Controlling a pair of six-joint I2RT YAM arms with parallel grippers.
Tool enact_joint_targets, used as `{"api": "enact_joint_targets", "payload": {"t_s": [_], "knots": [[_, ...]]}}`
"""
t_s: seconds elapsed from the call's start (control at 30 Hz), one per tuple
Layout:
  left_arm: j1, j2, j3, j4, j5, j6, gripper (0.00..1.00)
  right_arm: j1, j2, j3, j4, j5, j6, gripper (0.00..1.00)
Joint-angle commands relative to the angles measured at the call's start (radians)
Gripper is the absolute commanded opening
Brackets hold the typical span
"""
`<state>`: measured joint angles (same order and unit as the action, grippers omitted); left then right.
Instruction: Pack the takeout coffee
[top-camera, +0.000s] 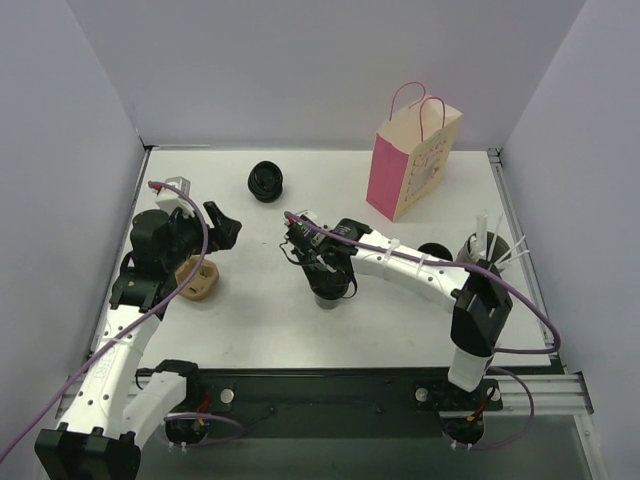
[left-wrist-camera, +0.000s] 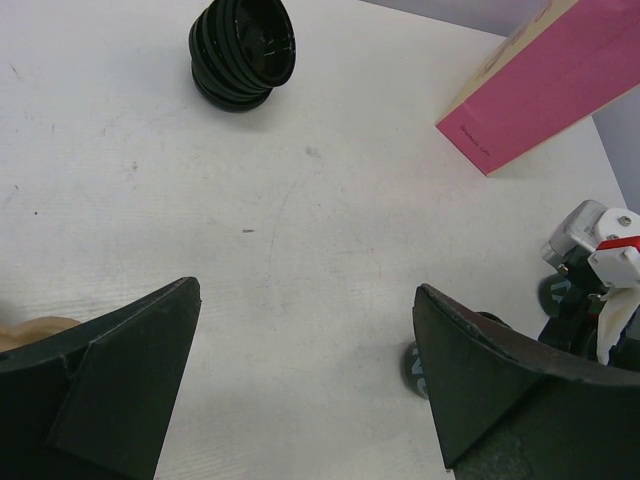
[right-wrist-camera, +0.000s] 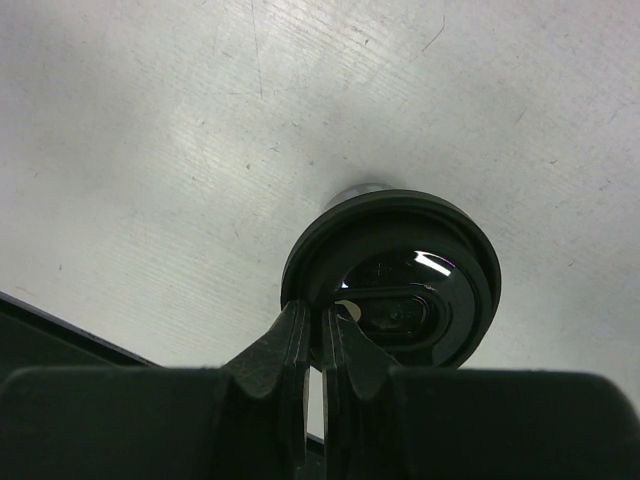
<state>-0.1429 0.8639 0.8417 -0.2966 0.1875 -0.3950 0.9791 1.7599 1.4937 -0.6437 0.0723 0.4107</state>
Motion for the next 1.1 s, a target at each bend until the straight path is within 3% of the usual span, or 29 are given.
{"api": "enact_joint_targets", "payload": {"t_s": [0.0,1.07], "knots": [[0.003,-0.019,0.002,0.019,-0.010,0.021,0.97,0.007,0.003,0.031,-0.043,0.030,0.007,0.00],[0.003,-0.023,0.000,0.016,-0.011,0.021,0.97,0.032,0.013,0.076,-0.099,0.046,0.023,0.00]]}}
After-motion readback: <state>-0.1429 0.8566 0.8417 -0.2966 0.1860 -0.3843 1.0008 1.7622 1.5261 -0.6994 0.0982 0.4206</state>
